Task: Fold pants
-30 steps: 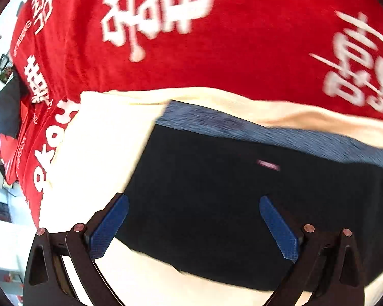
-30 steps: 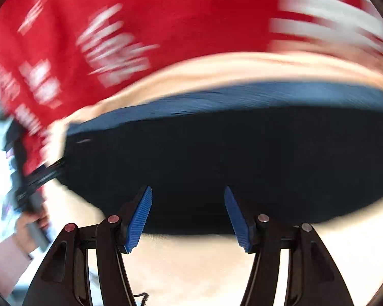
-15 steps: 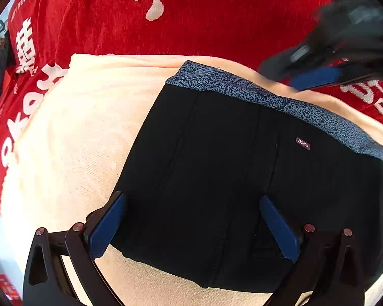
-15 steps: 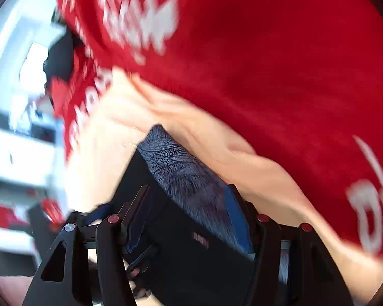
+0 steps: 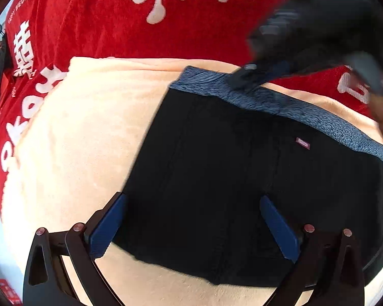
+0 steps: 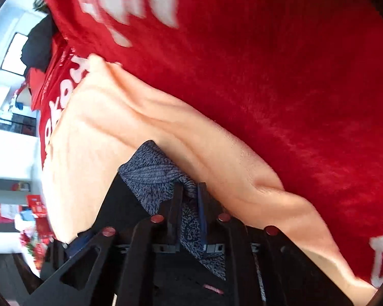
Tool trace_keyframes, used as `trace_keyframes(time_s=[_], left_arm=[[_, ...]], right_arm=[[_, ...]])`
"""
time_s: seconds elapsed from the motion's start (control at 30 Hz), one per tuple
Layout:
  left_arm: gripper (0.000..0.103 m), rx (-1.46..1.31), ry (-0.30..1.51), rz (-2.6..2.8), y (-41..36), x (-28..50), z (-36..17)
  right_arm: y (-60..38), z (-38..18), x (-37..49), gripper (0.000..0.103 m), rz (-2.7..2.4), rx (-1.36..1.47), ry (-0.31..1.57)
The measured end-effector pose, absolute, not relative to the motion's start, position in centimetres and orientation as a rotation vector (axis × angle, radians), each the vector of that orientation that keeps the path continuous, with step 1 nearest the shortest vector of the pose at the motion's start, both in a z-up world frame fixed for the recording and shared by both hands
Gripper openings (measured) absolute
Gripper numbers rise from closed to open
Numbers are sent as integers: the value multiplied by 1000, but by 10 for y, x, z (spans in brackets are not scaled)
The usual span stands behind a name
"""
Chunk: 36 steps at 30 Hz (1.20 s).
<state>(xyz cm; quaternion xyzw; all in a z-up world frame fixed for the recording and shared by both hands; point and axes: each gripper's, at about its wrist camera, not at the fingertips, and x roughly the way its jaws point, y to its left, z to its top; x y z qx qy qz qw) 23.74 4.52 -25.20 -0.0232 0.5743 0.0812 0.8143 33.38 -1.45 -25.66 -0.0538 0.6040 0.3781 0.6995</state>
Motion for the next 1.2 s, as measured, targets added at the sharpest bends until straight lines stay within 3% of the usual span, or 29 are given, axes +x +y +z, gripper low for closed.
trace_keyframes(time_s=[0.07,0.13,0.27,0.4,0.6,0.83,0.97,1.2], left_arm=[[103,-68,1211,175,50,239,-242],[103,-97,1204,174,51,242,-236],[103,-76,1253,191,41,252,-253],[103,-28,1252,204,34,251,-263],[103,62,1278,133,-4,234,-231],[103,136,1307,-100,-121,216,-237],[103,216,1308,-60,-149,199,-256],[103,162,1424,-45,-134,178,-217]], right_arm=[[-46,-239,313,48,835,-138,1295],[-91,-229,293,57,785,-104,1275],[-179,-236,242,57,654,-28,1347],[-228,-280,192,57,553,0,1484],[-263,-263,136,57,557,67,1409],[-324,-251,158,57,312,141,1263],[-356,-289,161,57,224,143,1407],[-385,-262,105,61,282,247,1442]])
